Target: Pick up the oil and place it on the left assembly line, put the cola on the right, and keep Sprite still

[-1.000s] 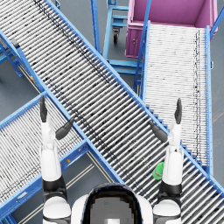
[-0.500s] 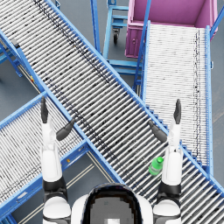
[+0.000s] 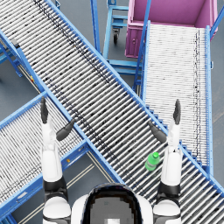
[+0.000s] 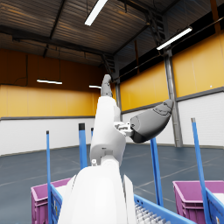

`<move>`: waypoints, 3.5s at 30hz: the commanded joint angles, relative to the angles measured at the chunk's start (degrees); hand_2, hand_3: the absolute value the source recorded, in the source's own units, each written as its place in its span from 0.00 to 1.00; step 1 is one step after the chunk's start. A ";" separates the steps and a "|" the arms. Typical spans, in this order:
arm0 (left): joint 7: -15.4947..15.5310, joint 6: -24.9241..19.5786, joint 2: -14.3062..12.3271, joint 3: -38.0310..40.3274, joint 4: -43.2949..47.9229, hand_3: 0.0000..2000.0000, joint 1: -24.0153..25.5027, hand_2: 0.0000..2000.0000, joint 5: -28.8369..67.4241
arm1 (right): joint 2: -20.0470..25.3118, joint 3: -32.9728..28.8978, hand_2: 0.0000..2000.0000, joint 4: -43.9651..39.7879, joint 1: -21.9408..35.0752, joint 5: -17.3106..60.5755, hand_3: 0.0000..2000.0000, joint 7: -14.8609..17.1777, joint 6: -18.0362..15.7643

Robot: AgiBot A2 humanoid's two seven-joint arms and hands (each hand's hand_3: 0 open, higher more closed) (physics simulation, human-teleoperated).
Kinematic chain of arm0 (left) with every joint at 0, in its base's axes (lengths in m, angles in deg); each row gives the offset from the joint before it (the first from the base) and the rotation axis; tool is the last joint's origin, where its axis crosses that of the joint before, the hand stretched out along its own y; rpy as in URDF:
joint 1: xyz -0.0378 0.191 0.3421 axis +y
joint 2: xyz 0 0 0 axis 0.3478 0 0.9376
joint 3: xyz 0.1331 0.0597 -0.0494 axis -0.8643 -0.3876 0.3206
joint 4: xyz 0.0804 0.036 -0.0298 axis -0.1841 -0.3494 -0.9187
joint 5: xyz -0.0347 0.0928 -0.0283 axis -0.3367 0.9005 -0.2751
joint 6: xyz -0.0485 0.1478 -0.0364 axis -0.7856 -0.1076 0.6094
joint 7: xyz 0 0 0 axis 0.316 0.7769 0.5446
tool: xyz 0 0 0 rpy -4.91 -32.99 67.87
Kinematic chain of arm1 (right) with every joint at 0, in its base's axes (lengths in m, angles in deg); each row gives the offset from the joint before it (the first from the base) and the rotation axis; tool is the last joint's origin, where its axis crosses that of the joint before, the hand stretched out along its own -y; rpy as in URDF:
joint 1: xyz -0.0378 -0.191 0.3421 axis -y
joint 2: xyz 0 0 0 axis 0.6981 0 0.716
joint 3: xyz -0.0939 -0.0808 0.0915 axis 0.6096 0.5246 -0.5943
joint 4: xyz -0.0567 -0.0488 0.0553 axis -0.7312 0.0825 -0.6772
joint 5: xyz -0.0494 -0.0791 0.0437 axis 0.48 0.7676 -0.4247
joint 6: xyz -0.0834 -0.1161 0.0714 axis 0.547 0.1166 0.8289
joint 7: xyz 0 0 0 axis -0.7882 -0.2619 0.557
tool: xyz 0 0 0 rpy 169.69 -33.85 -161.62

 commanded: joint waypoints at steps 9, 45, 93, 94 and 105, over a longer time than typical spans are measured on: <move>0.00 0.00 -0.08 0.40 1.01 0.00 -1.49 0.00 0.00 | 0.23 -0.44 0.00 1.69 1.00 0.00 0.00 0.00 0.00; 0.00 0.00 -0.83 1.00 1.55 0.00 -1.86 0.00 -0.01 | 1.48 -1.71 0.00 0.94 -0.07 -0.01 0.00 0.00 0.00; 0.00 0.00 -1.93 1.41 2.02 0.00 0.06 0.00 -0.01 | 2.43 -2.54 0.00 1.31 -0.60 -0.01 0.00 0.00 0.00; 0.00 0.00 -1.97 1.43 2.02 0.00 0.17 0.00 -0.01 | 2.44 -2.54 0.00 1.30 -0.62 -0.01 0.00 0.00 0.00; 0.00 0.00 -1.79 1.70 2.08 0.00 -1.05 0.00 -0.01 | 2.35 -2.64 0.00 1.47 0.10 -0.01 0.00 0.00 0.00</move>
